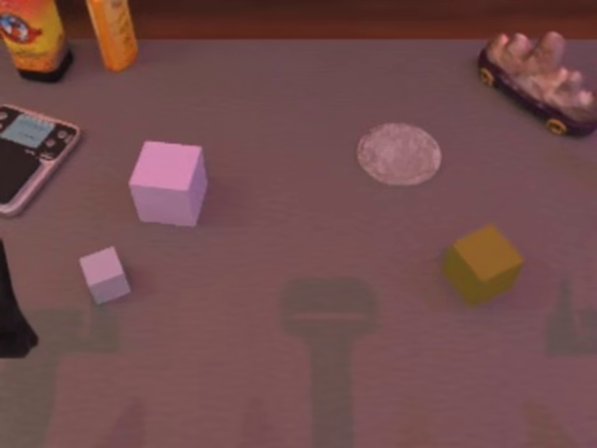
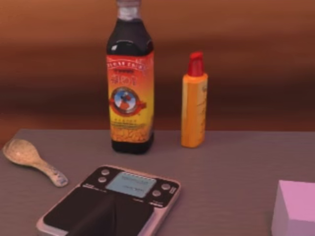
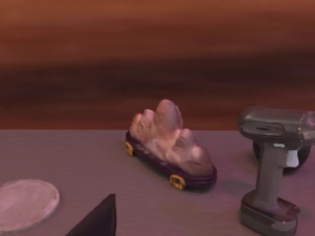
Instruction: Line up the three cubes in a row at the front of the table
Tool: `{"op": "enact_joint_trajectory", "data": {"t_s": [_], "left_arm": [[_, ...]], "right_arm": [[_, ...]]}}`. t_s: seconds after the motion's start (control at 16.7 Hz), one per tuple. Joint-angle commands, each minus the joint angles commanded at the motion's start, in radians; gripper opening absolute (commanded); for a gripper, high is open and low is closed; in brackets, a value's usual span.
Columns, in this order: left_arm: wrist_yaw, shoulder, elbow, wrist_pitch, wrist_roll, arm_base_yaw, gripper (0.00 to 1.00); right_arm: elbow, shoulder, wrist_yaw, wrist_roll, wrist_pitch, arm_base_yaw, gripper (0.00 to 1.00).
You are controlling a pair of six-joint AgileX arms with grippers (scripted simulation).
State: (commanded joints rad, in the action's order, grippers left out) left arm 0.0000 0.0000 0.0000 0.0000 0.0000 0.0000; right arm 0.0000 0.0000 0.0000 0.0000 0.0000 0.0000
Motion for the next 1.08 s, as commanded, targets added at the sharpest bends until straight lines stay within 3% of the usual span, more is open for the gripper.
{"op": "enact_joint_trajectory", "data": {"t_s": [0.24, 0.48, 1.08], "left_arm": [[0.002, 0.030, 0.030, -0.021, 0.020, -0.006, 1.00], [0.005, 0.219, 0.195, -0.139, 0.129, -0.029, 1.00], [-0.001, 1.204, 0.853, -0.657, 0.590, -0.111, 1.00]], "right_arm": [[0.000, 0.000, 0.000, 0.000, 0.000, 0.000, 1.00], [0.000, 0.000, 0.000, 0.000, 0.000, 0.000, 1.00], [0.000, 0.000, 0.000, 0.000, 0.000, 0.000, 1.00]]}}
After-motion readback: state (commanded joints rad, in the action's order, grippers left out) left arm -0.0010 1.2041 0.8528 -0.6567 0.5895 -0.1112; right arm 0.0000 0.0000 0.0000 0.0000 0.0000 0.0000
